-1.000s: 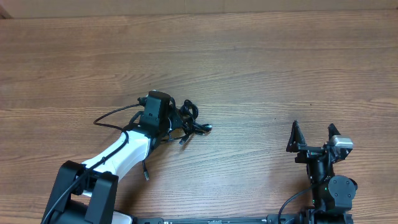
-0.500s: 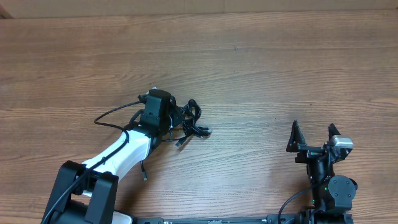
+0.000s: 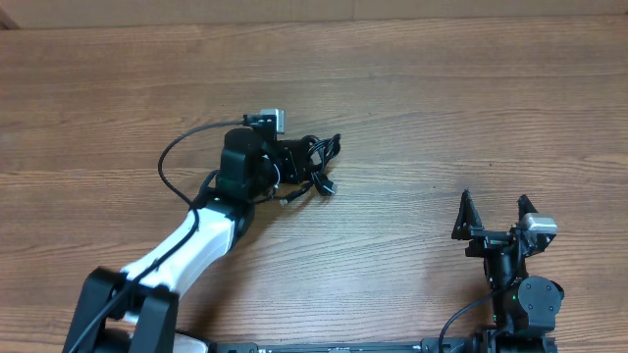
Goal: Untangle cables
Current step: 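Lift the cable bundle with the left gripper toward the center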
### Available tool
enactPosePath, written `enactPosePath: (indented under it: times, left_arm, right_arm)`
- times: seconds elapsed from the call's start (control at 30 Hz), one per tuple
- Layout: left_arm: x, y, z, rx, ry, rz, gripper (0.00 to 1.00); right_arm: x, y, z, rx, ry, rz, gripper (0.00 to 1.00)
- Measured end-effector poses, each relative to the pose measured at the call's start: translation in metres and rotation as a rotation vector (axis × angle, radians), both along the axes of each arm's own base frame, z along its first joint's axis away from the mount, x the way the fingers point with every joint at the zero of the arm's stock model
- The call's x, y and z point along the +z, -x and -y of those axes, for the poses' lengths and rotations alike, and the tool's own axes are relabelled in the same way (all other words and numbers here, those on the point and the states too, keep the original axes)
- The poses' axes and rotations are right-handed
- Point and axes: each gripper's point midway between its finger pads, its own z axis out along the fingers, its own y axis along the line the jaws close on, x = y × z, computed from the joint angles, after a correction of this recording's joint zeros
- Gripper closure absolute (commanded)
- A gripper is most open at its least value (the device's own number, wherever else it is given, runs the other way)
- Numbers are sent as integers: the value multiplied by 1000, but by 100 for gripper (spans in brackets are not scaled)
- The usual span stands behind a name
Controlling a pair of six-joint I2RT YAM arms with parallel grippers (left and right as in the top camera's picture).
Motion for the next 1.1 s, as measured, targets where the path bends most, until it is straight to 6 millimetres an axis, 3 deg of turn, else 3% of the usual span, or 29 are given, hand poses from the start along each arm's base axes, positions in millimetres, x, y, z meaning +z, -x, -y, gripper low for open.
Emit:
enactPosePath:
  times: [0.17,0.43,1.1]
  left_arm:
    - [35,15,6,-108,-28,124,96]
    - [68,34,7,-204,-20,221,96]
    - [90,91,42,-565,151,228,96]
  right_arm:
    - [0,0,0,0,0,-1,0]
    - [0,0,0,0,0,0,0]
    - [0,0,0,0,-1,0,0]
